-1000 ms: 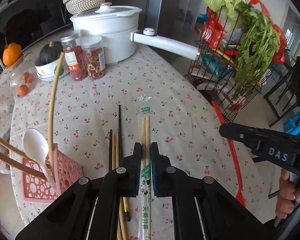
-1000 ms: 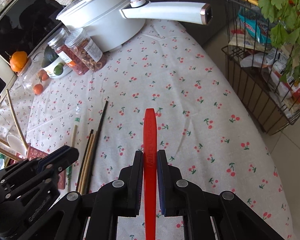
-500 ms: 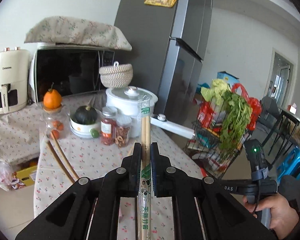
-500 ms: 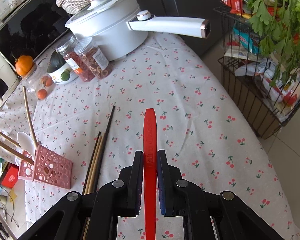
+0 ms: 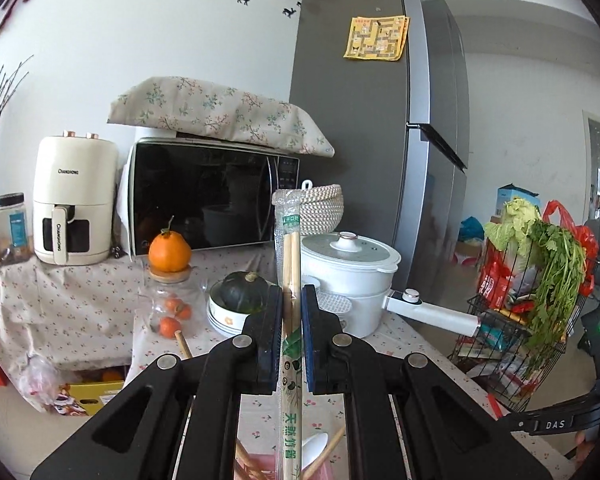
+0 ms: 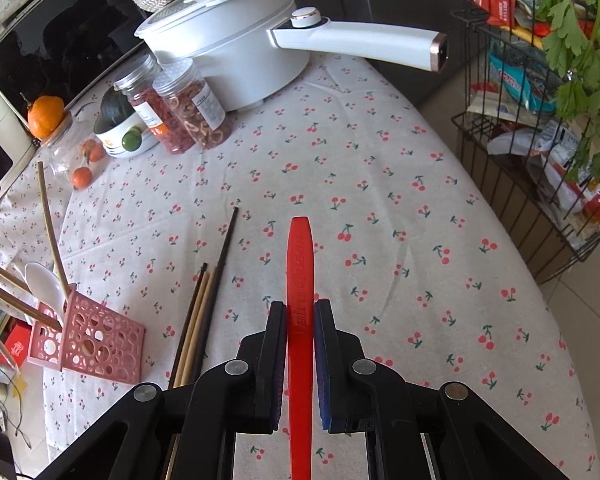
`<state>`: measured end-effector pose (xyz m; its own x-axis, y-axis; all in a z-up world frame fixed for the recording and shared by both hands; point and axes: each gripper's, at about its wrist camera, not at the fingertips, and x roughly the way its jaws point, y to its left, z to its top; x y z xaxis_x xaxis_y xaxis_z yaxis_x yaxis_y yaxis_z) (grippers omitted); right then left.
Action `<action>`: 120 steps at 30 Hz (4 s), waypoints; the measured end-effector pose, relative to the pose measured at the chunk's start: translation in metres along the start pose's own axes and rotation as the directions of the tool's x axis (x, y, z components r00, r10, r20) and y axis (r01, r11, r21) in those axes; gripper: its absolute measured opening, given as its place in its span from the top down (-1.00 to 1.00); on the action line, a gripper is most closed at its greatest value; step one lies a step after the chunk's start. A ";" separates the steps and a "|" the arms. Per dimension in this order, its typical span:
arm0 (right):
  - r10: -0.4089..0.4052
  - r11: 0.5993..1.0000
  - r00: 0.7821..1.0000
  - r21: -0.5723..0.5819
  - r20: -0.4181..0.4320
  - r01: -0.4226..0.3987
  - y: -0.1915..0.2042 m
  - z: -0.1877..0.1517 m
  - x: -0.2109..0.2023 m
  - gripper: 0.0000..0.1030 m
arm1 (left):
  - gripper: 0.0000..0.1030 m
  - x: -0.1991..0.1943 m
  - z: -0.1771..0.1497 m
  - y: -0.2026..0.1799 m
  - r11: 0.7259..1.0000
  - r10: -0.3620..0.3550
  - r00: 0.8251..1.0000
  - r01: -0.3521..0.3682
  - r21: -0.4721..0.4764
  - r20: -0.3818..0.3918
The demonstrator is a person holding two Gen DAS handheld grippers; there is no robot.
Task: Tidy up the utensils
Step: 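Drop wrapped chopsticks in the pink basket from the left tool while right holds spoon, then lower the red spoon into the pink basket and open the right tool, then move the right tool to the black chopstick and grasp it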
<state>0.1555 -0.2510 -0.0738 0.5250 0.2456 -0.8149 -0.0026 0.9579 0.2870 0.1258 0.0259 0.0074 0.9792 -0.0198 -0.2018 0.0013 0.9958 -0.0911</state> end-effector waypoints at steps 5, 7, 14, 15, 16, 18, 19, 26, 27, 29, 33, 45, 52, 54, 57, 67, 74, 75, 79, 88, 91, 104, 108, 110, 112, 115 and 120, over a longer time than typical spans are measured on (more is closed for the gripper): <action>0.009 1.000 1.000 -0.008 -0.004 -0.009 0.005 0.004 0.006 0.80 | 0.82 0.011 -0.015 -0.001 0.999 0.021 1.000 -0.021 0.036 0.006; 0.010 1.000 1.000 -0.010 -0.007 -0.010 0.006 0.005 0.008 0.80 | 0.82 0.012 -0.022 0.001 0.999 0.026 1.000 -0.025 0.035 -0.003; 0.009 1.000 1.000 -0.007 -0.005 -0.009 0.007 0.005 0.009 0.80 | 0.80 0.008 -0.036 0.003 0.999 0.021 0.993 -0.018 0.027 -0.118; 0.011 1.000 1.000 -0.007 -0.002 -0.011 0.008 0.005 0.008 0.80 | 0.80 0.006 -0.035 0.002 1.000 0.018 0.990 -0.015 0.025 -0.143; 0.014 1.000 1.000 -0.008 0.001 -0.014 0.009 0.005 0.006 0.80 | 0.80 0.005 -0.034 0.003 1.000 0.014 0.985 -0.012 0.017 -0.171; 0.022 1.000 1.000 -0.013 0.010 -0.022 0.013 0.004 0.003 0.80 | 0.78 0.001 -0.033 0.006 1.000 -0.002 0.971 0.000 -0.008 -0.240; 0.027 1.000 1.000 -0.015 0.015 -0.026 0.015 0.003 0.001 0.80 | 0.76 -0.001 -0.032 0.008 1.000 -0.005 0.962 -0.002 -0.024 -0.273; 0.079 0.996 0.994 -0.041 0.080 -0.076 0.040 0.000 -0.014 0.80 | 0.30 -0.023 -0.037 0.025 0.995 -0.016 0.898 -0.030 -0.097 -0.440; 0.090 0.995 0.992 -0.041 0.091 -0.087 0.043 -0.001 -0.016 0.80 | 0.25 -0.026 -0.039 0.028 0.994 -0.021 0.889 -0.030 -0.104 -0.457; 0.109 0.994 0.987 -0.045 0.115 -0.104 0.051 -0.003 -0.021 0.80 | 0.11 -0.031 -0.043 0.033 0.993 -0.029 0.867 -0.030 -0.110 -0.498; 0.131 0.991 0.977 -0.060 0.168 -0.123 0.066 -0.006 -0.027 0.80 | -0.15 -0.037 -0.055 0.045 0.991 -0.041 0.830 -0.036 -0.126 -0.557; 0.224 0.975 0.910 -0.068 0.348 -0.213 0.111 -0.011 -0.034 0.80 | -0.35 -0.034 -0.091 0.102 0.981 -0.026 0.725 -0.114 -0.158 -0.688; 0.235 0.970 0.844 -0.054 0.482 -0.239 0.139 -0.014 -0.039 0.80 | -0.37 -0.032 -0.098 0.114 0.978 -0.052 0.712 -0.106 -0.180 -0.700; 0.218 0.973 0.828 -0.049 0.517 -0.225 0.146 -0.015 -0.040 0.80 | -0.37 -0.030 -0.101 0.115 0.979 -0.054 0.713 -0.100 -0.178 -0.699; 0.172 0.983 0.804 -0.041 0.570 -0.182 0.156 -0.018 -0.039 0.80 | -0.37 -0.024 -0.105 0.117 0.980 -0.057 0.708 -0.096 -0.176 -0.704; 0.043 0.997 0.738 0.015 0.673 -0.072 0.179 -0.018 -0.032 0.80 | -0.37 -0.012 -0.100 0.125 0.974 -0.092 0.721 -0.079 -0.213 -0.687; -0.023 1.000 0.735 0.028 0.678 0.004 0.195 -0.020 -0.008 0.79 | -0.37 -0.007 -0.101 0.132 0.974 -0.081 0.723 -0.090 -0.210 -0.686; -0.027 1.000 0.738 0.030 0.674 0.009 0.196 -0.021 -0.004 0.78 | -0.37 -0.006 -0.102 0.133 0.973 -0.082 0.721 -0.091 -0.211 -0.688; -0.017 0.999 0.782 0.033 0.623 -0.005 0.194 -0.022 0.011 0.77 | -0.37 -0.002 -0.104 0.135 0.973 -0.079 0.716 -0.096 -0.210 -0.694; 0.124 0.991 0.872 -0.016 0.473 -0.132 0.176 -0.025 0.003 0.59 | -0.37 -0.007 -0.102 0.124 0.976 -0.091 0.712 -0.074 -0.204 -0.696; 0.144 0.989 0.877 -0.038 0.459 -0.142 0.165 -0.025 -0.012 0.19 | -0.45 -0.011 -0.103 0.116 0.978 -0.095 0.703 -0.065 -0.198 -0.704; 0.065 0.996 0.926 -0.081 0.373 -0.037 0.099 -0.028 -0.022 -0.56 | -0.65 -0.021 -0.120 0.088 0.991 -0.060 0.682 -0.046 -0.125 -0.728; 0.032 0.992 0.944 -0.129 0.329 0.011 0.085 -0.035 0.005 -0.61 | -0.65 -0.017 -0.130 0.085 0.993 -0.052 0.676 -0.043 -0.110 -0.735; 0.021 0.991 0.958 -0.135 0.287 0.019 0.077 -0.037 0.022 -0.60 | -0.65 -0.015 -0.133 0.085 0.994 -0.046 0.679 -0.040 -0.099 -0.733; 0.011 0.991 0.968 -0.134 0.252 0.024 0.068 -0.037 0.037 -0.60 | -0.65 -0.013 -0.134 0.085 0.995 -0.042 0.680 -0.038 -0.093 -0.732; -0.011 0.990 0.976 -0.137 0.217 0.041 0.058 -0.038 0.058 -0.60 | -0.65 -0.009 -0.137 0.085 0.995 -0.042 0.678 -0.036 -0.091 -0.734; -0.039 0.984 0.986 -0.165 0.164 0.067 0.051 -0.038 0.089 -0.60 | -0.65 -0.001 -0.141 0.085 0.995 -0.047 0.669 -0.030 -0.090 -0.742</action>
<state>0.1703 -0.1747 -0.1509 0.6569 0.1802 -0.7322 -0.1084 0.9835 0.1449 0.0961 0.0985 -0.1380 0.5046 -0.1256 -0.8542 -0.0466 0.9840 -0.1722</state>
